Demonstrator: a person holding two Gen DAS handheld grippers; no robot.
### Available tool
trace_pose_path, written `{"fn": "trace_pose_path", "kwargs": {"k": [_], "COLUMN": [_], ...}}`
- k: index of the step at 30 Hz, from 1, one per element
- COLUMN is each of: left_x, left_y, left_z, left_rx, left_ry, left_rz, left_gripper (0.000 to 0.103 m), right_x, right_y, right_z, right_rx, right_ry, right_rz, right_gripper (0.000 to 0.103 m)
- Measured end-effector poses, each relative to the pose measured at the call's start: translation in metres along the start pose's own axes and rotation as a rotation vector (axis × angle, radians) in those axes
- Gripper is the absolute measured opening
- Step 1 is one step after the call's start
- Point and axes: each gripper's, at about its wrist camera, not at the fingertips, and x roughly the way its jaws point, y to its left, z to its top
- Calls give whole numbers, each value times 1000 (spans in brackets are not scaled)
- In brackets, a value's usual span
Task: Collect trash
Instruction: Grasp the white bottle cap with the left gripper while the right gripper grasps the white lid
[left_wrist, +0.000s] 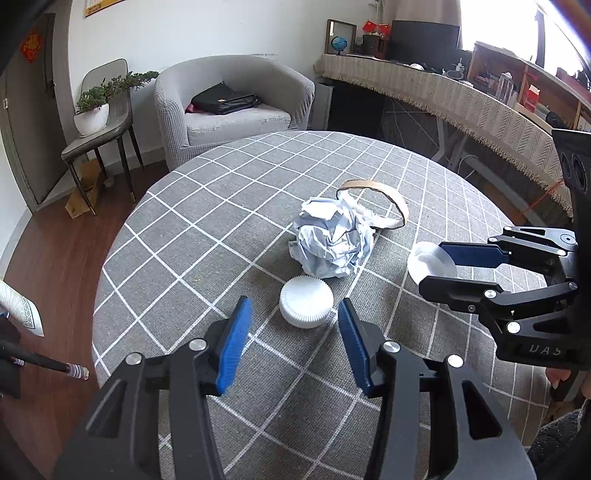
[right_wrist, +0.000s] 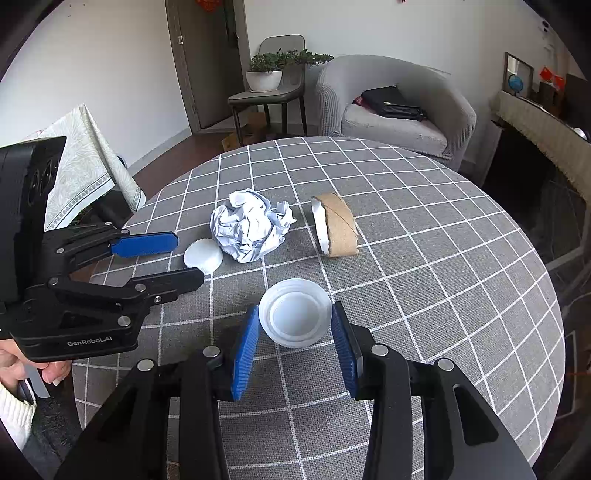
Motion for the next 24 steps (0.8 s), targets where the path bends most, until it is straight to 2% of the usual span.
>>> {"fn": "trace_pose_path", "kwargs": {"k": [4,5,15,24], "left_x": [4,5,-4,-28], "left_y": [-1,-2,3,13], "left_z": [4,4,-3,-17], "left_rx": [3,3,-23,-63], "left_ry": [-2,-4,-8,-21], "left_rz": [10,8,-4,2], "left_gripper": [39,32,32,32], "right_x": [-3,-3,-4,-4], "right_y": [-2,-1,11,30], "right_z": [5,7,9,4], "right_rx": [-1,-1,-3,-2], "right_ry": [-9,-10,-6,-2], "right_rz": [5,7,13,26], "right_gripper": [40,40,40,40]}}
